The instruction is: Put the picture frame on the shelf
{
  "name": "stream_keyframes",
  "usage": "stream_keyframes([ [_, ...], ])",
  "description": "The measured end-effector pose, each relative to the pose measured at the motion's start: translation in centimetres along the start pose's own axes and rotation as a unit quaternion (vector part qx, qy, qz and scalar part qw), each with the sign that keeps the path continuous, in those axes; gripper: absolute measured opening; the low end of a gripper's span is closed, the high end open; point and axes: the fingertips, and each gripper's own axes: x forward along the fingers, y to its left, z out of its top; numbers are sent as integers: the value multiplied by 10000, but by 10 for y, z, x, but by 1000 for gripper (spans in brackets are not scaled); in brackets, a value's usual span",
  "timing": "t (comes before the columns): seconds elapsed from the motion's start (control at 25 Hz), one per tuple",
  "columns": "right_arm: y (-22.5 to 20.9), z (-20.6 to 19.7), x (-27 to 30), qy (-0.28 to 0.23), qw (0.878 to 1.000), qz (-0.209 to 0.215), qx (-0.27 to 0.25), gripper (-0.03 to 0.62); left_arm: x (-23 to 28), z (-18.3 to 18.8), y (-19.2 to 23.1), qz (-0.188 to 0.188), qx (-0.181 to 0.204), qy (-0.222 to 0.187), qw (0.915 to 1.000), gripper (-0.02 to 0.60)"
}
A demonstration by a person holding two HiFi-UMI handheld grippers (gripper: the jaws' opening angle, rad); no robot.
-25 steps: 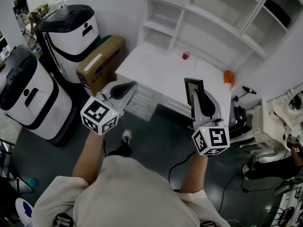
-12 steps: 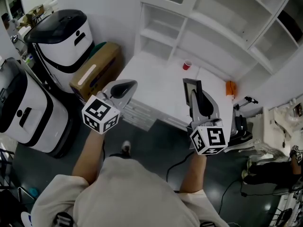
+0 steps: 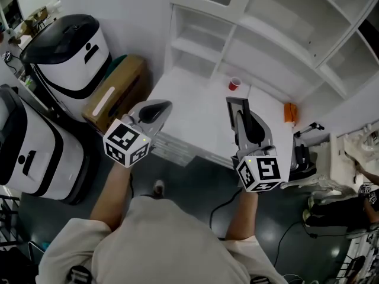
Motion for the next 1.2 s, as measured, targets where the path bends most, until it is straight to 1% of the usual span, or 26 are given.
stream_keyframes([
  [0.28,-6,-11,50,195,9998,-48,-95,61,21,-10,42,-76,-150,55,9998,2],
  [0.6,-3,-13,130,263,9991,11,-345,61,41,-22,106,-176,-269,67,9995,2],
  [0.8,-7,-19,173,372,9977,56,-560,61,60,-32,137,-149,-322,241,9991,2],
  [1.0,-13,-26,210,463,9954,75,-838,62,73,-42,157,-133,-419,324,9985,2],
  [1.2,-20,-30,242,473,9931,274,-1041,63,86,-47,170,-65,-457,413,9981,2],
])
